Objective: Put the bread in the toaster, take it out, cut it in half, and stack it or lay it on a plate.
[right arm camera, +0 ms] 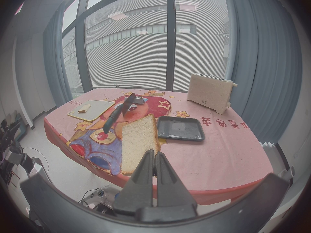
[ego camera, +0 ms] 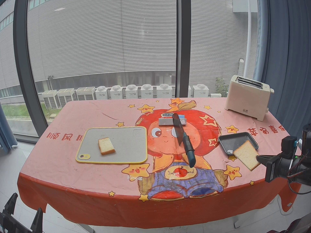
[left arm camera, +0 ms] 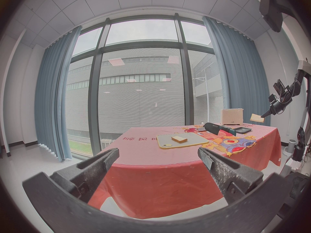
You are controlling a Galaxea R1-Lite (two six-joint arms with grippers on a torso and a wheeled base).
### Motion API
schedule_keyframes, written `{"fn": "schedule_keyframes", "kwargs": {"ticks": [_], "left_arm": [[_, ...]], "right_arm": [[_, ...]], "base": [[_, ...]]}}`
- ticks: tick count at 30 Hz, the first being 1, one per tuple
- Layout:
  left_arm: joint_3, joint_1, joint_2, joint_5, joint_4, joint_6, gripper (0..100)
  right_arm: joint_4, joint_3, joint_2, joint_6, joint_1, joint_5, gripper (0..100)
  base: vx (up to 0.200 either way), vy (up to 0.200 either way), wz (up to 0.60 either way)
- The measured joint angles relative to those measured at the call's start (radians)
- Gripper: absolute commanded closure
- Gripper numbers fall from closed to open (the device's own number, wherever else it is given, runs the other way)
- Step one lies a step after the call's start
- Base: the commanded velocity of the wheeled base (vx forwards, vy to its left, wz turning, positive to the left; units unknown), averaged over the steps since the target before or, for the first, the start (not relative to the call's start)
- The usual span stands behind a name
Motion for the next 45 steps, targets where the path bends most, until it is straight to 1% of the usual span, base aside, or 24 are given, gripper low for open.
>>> {"fn": "schedule_keyframes", "kwargs": {"ticks": [20,25,37,42,45], "left_arm": [[0.000,0.002,0.000,0.000,0.000,0.000,0],[0.000,0.002,0.000,0.000,0.000,0.000,0],[0.000,0.002,0.000,0.000,0.000,0.000,0],[0.000,0.002,0.000,0.000,0.000,0.000,0],[0.000,0.002,0.000,0.000,0.000,0.000,0]], "right_arm": [[0.000,-0.006,0.001,0.000,0.000,-0.022,100],[0.000,-0.007,0.002,0.003,0.001,-0.045,100],[0.000,-0.007,0.008,0.039,0.000,-0.049,100],[0.000,-0.005,0.012,0.051,-0.002,-0.064,100],[0.000,-0.006,0.014,0.063,-0.003,-0.065,100]], "base": [[0.000,0.000,0.00],[0.000,0.000,0.00],[0.000,0.000,0.00],[0.000,0.000,0.00],[0.000,0.000,0.00]]}}
